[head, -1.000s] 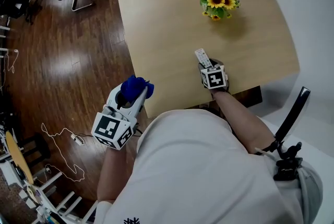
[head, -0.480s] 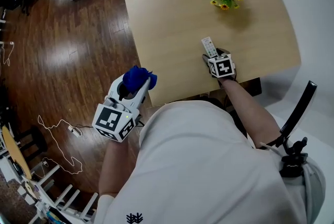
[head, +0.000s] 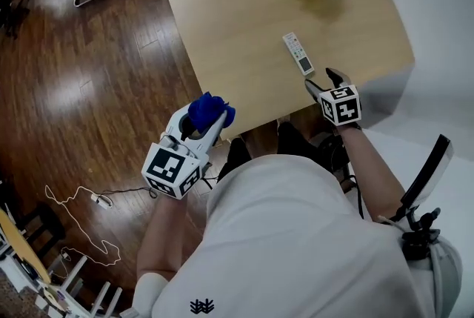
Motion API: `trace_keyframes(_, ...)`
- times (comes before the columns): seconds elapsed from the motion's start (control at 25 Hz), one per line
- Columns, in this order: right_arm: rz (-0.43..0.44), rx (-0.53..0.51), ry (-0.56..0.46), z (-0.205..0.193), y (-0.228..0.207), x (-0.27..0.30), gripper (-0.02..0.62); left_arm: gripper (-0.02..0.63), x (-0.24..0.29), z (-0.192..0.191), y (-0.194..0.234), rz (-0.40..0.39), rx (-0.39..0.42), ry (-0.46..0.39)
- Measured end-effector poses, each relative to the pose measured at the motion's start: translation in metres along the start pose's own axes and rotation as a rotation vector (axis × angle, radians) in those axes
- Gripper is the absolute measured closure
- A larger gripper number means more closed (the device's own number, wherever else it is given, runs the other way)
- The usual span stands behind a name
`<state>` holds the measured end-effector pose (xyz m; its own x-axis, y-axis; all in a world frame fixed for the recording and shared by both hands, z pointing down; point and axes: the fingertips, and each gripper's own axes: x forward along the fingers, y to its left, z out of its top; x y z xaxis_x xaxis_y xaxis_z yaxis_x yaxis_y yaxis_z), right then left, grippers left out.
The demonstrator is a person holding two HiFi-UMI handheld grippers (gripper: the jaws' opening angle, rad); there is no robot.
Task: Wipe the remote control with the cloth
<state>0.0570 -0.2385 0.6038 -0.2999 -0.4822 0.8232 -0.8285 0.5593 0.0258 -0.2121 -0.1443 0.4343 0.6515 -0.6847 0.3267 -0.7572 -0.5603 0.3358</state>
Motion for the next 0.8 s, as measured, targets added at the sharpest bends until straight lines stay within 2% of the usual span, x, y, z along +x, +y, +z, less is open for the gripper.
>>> trace_keyframes(0.16,0.048,0.001,-0.04,-0.026,0.041,-0.05,0.279,0.46,-0.011,-0.018,-0.028,-0.043,0.016,-0.001)
trace_keyframes(0.28,0.114,-0.041,-0.064,-0.031,0.056,-0.055,0.279,0.46,-0.008,-0.023,-0.036,-0.018,0.017,-0.026)
trace_keyframes(0.4,0.165,-0.097,-0.099,-0.051,0.065,-0.072,0.279,0.46,-0.012,-0.038,-0.066,0.018,0.021,-0.049)
trace_keyframes(0.6,0.225,-0.137,-0.161,-0.114,0.091,-0.15,0.279,0.46,-0.045,-0.07,-0.162,0.071,0.002,-0.06)
trace_keyframes(0.8,0.263,-0.12,-0.163,-0.205,0.099,-0.195,0.279,0.46,-0.062,-0.127,-0.261,0.086,-0.026,0.0)
